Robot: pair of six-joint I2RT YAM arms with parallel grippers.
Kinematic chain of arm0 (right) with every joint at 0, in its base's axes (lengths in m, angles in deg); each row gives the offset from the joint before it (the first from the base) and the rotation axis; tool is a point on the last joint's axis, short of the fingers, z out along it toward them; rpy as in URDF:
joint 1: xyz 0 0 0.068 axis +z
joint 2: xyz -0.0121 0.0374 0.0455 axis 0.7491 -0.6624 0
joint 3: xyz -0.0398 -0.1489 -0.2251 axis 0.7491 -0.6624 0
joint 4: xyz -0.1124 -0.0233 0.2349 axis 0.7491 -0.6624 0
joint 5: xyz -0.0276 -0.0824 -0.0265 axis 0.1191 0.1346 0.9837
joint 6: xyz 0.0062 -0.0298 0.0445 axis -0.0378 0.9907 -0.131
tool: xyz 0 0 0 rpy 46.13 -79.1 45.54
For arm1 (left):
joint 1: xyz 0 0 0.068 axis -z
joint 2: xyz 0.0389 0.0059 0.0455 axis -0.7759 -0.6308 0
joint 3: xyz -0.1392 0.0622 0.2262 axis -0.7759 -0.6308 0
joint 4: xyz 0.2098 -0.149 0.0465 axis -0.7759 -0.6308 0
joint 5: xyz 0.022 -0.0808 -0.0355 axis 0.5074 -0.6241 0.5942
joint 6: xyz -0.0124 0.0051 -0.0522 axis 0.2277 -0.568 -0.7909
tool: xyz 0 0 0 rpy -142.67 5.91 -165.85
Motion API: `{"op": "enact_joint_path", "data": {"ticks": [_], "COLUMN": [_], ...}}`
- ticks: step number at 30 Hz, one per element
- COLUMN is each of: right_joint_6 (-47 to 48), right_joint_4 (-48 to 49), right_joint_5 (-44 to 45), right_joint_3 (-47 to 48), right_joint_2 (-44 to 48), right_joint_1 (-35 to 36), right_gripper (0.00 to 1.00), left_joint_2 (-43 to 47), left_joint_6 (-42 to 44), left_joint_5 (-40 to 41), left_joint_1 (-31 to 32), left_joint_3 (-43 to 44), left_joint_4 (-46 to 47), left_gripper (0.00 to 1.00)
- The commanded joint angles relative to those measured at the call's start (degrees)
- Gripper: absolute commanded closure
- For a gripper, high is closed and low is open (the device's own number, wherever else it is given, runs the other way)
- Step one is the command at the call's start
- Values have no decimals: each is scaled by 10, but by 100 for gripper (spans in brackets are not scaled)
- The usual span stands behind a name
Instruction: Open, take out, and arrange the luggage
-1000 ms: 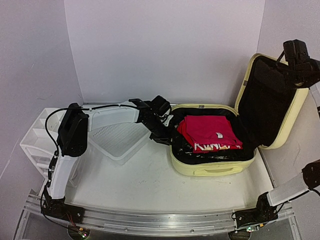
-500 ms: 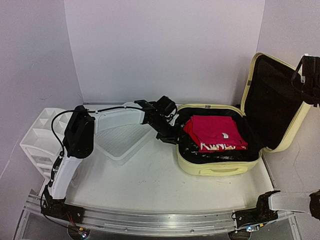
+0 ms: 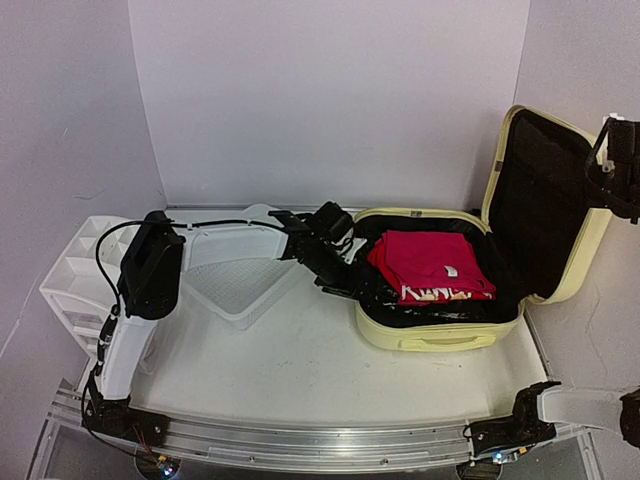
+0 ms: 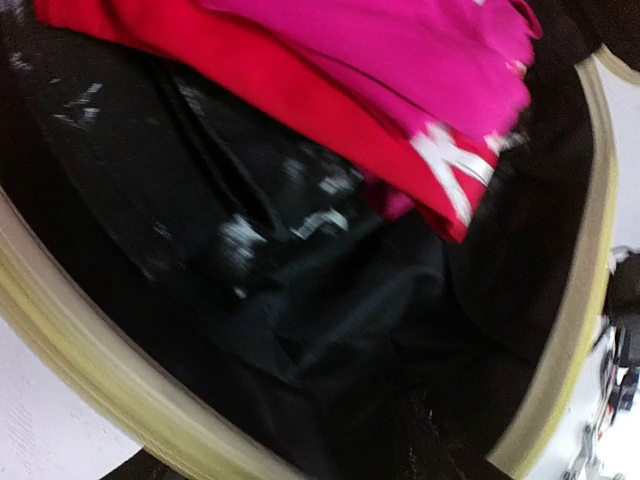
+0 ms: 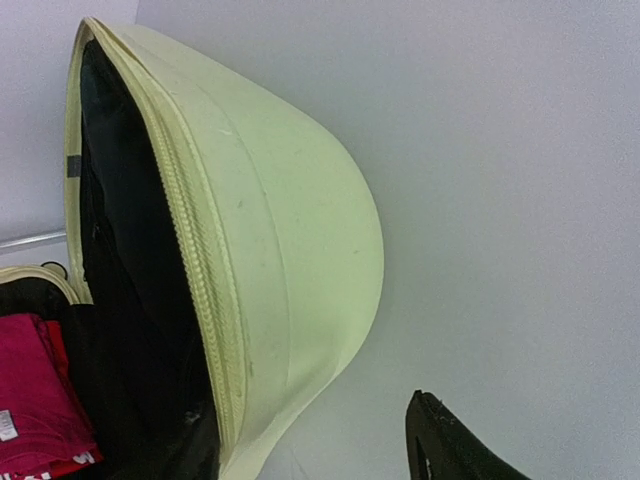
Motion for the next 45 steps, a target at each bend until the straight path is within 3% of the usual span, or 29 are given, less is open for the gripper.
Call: {"op": "enact_joint_path", "data": {"ticks": [1,7,10,14,17,21,25,28,36,41,45], "right_joint_6": [3,-13,-18,-9,-10,-69,-173,-230,-274,-245,-241], "right_joint_4": [-23,-78,-103,-120,-142,-95,29,87,56,22,20], "right_joint_5": [-27,-107,-216,-465,-619,-769,-870,-894,-876,-776,-729], "right_joint_3": [57,99,108,94,75,15,-62,-103,-123,-134,-140], "right_joint_2": [15,31,44,50,31,10,9,8,-7,-25,-61], "right_joint_1": [1,1,1,1,1,1,1,4,43,147,199], "right_gripper": [30,12,2,2,2,2,2,2,2,2,2], "left_joint_2": [114,239,308,409,457,467,425,347,171,130,151], "left_joint_6": [60,103,117,140,187,195,178,205,368,451,528], "left_joint_5": [-41,-47,-43,-3,83,169,160,159,172,166,135], "left_joint_1": [11,-11,-43,-103,-115,-117,-116,-116,-117,-117,-116], "left_joint_3": [-23,-98,-166,-278,-320,-358,-354,-294,-127,-108,-149], "left_joint_4": [33,32,31,9,-52,-100,-88,-83,-83,-79,-75], "left_gripper": [38,31,26,21,20,20,21,22,29,51,67]}}
